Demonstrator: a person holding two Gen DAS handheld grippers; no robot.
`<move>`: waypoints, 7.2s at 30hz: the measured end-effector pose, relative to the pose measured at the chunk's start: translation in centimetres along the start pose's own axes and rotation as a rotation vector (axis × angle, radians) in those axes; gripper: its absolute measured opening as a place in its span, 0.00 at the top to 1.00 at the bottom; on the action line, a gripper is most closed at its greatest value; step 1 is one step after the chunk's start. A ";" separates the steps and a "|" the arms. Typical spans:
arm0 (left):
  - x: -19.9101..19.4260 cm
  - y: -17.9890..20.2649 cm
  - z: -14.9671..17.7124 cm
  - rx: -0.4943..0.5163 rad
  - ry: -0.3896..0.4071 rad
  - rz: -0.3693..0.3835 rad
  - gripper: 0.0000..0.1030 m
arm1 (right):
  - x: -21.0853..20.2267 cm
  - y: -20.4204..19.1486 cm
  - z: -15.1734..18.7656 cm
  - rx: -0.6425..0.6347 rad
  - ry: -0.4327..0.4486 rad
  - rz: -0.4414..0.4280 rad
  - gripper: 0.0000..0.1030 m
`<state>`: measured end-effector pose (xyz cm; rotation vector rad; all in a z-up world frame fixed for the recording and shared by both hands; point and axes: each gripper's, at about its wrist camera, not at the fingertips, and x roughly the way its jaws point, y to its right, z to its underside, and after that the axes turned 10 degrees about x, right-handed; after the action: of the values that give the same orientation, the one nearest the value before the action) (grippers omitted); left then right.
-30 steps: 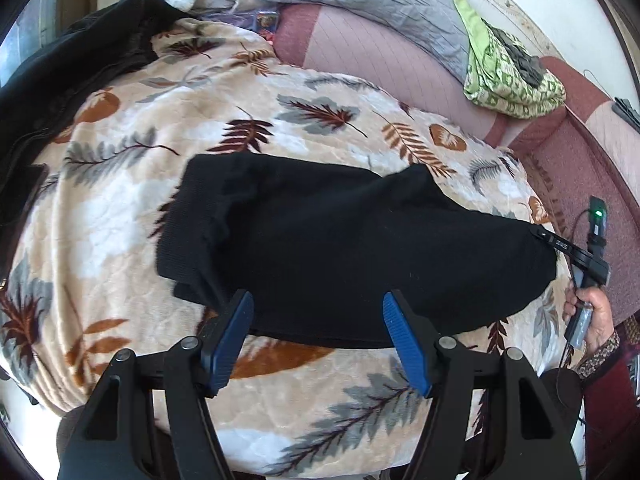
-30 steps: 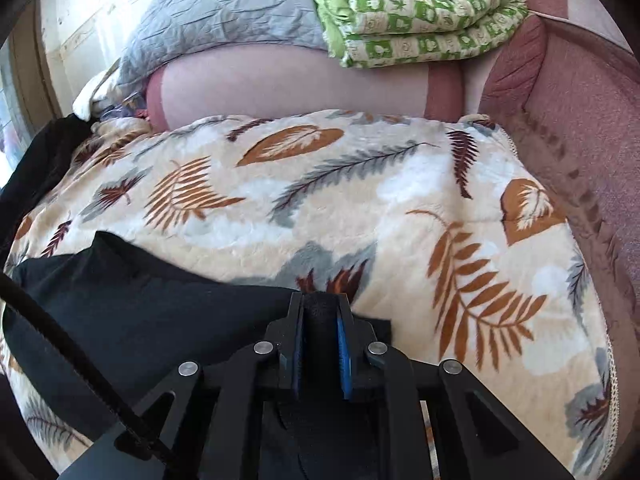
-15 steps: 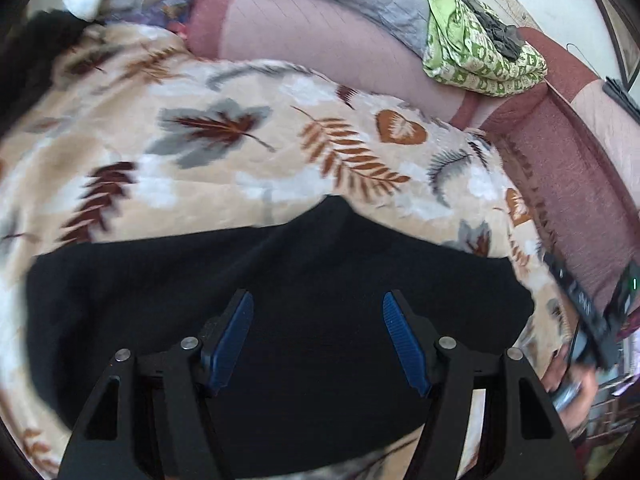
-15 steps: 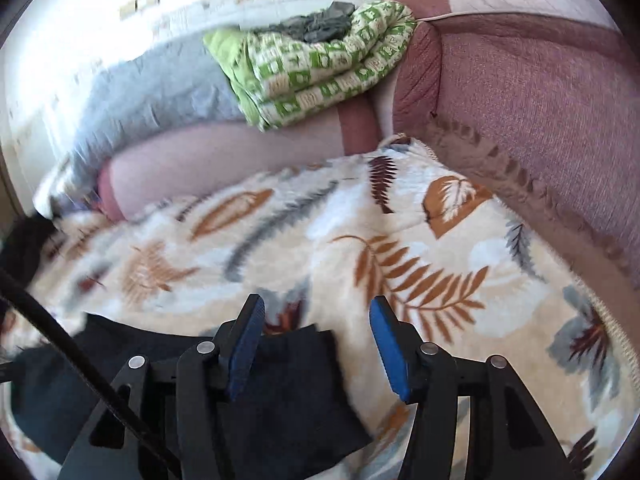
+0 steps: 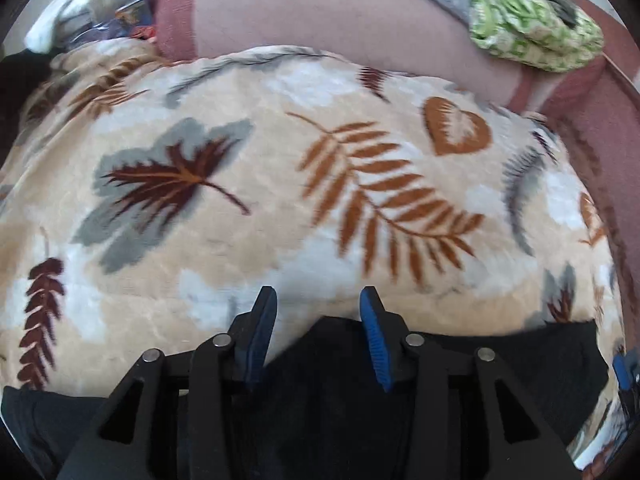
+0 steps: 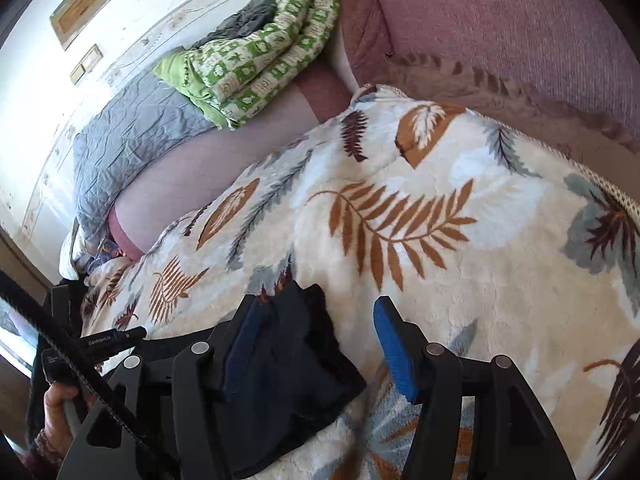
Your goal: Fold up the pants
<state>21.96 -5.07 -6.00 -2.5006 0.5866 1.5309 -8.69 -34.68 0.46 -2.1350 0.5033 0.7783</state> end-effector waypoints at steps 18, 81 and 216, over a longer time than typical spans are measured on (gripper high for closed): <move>-4.1 15.3 1.6 0.274 -0.033 0.291 0.36 | -1.4 1.7 4.8 -0.023 -0.246 -0.163 0.38; -9.3 -1.5 5.6 -0.055 0.063 0.290 0.56 | 3.1 -14.3 13.1 -0.327 -0.522 -0.604 0.28; -16.8 -7.0 22.4 0.158 0.275 -0.247 0.26 | 4.2 -29.8 17.6 -0.680 -0.694 -0.376 0.75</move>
<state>-0.35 12.75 -2.20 -2.5633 0.3959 1.0250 5.26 -3.07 5.10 -2.2283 -0.5896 1.5138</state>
